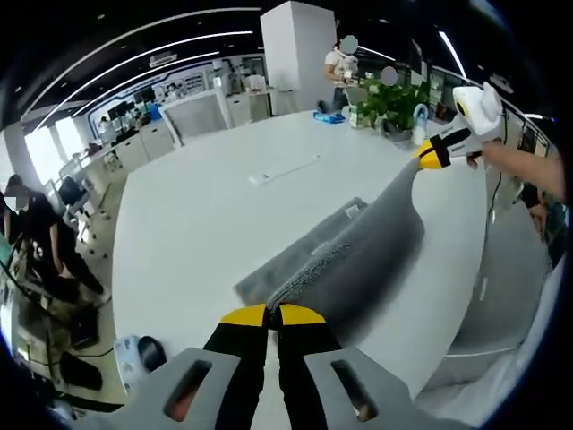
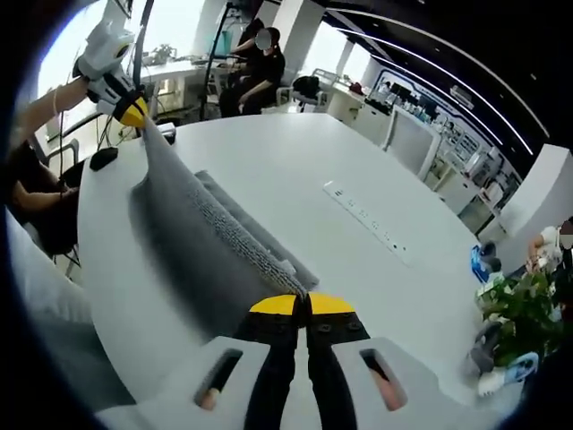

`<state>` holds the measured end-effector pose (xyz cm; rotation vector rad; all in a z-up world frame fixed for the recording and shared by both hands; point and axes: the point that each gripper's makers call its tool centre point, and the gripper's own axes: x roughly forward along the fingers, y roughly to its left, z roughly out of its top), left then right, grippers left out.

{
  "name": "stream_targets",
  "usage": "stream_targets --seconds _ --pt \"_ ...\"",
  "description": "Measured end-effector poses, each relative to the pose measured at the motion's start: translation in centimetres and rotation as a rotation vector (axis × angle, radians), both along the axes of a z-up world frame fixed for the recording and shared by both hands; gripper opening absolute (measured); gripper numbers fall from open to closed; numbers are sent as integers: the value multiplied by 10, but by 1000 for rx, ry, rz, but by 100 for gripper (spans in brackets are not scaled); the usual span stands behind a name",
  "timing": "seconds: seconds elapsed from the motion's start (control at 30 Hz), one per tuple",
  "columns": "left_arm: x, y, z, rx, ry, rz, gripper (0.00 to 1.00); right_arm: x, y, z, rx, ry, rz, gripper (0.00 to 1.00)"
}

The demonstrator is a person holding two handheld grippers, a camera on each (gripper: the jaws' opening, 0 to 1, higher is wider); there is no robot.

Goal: Fold the towel on the table until its edges align and the towel forms a compact rectangular stack.

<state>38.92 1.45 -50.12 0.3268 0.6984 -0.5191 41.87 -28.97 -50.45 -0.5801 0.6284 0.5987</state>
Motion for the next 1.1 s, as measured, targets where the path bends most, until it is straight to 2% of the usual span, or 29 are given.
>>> stream_targets --seconds 0.23,0.43,0.83,1.1 --pt "-15 4 1 6 -13 5 3 -16 5 5 -8 -8 30 0" --pt "-11 4 -4 18 -8 7 3 -16 4 2 -21 -6 39 0" --pt "33 -3 -20 44 16 -16 3 17 -3 -18 -25 41 16 0" --pt "59 -2 -39 49 58 -27 3 42 -4 -35 -2 77 -13 0"
